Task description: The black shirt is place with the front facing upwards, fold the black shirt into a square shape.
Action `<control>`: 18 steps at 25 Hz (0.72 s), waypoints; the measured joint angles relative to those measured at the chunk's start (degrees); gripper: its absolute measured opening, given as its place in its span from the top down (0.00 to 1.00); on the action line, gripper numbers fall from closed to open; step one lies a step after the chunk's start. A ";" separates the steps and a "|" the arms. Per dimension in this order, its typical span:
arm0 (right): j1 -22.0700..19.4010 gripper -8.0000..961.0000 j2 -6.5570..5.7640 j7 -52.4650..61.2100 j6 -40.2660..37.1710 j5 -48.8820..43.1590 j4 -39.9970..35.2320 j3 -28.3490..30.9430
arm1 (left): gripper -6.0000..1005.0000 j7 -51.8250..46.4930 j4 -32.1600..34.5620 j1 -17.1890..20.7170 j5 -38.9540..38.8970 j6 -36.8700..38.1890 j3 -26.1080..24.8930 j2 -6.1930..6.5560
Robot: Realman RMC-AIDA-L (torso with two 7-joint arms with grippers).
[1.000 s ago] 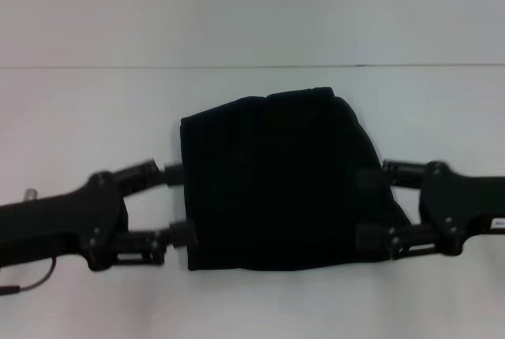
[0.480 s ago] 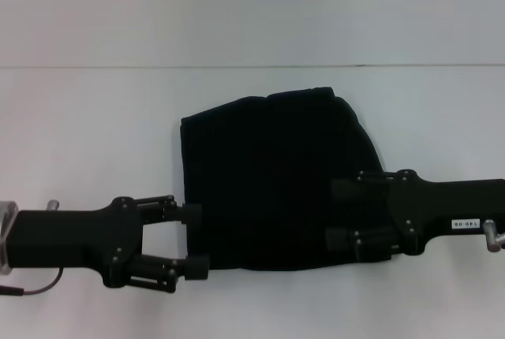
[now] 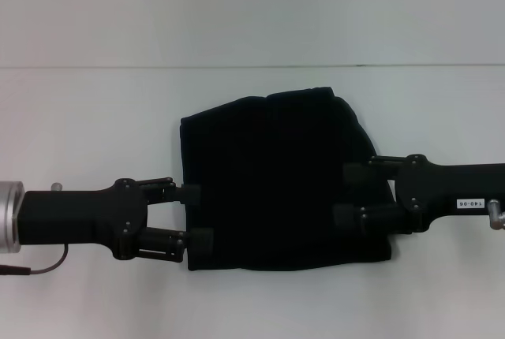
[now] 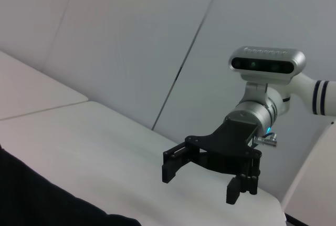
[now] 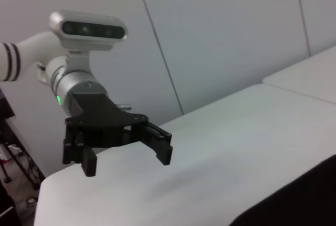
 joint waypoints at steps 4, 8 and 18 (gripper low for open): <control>0.00 0.05 -0.09 0.68 0.30 -0.07 -0.30 -0.15 | 0.06 -0.56 0.06 -0.02 0.10 -0.24 0.12 -0.02; 0.00 0.05 -0.25 1.15 0.31 -0.15 -0.32 -0.18 | 0.06 -0.94 0.11 -0.05 0.20 -0.31 0.17 -0.03; 0.09 0.05 -0.44 2.11 0.28 -0.75 -0.46 -0.31 | 0.06 -1.73 0.05 -0.17 1.53 -1.32 0.22 -0.03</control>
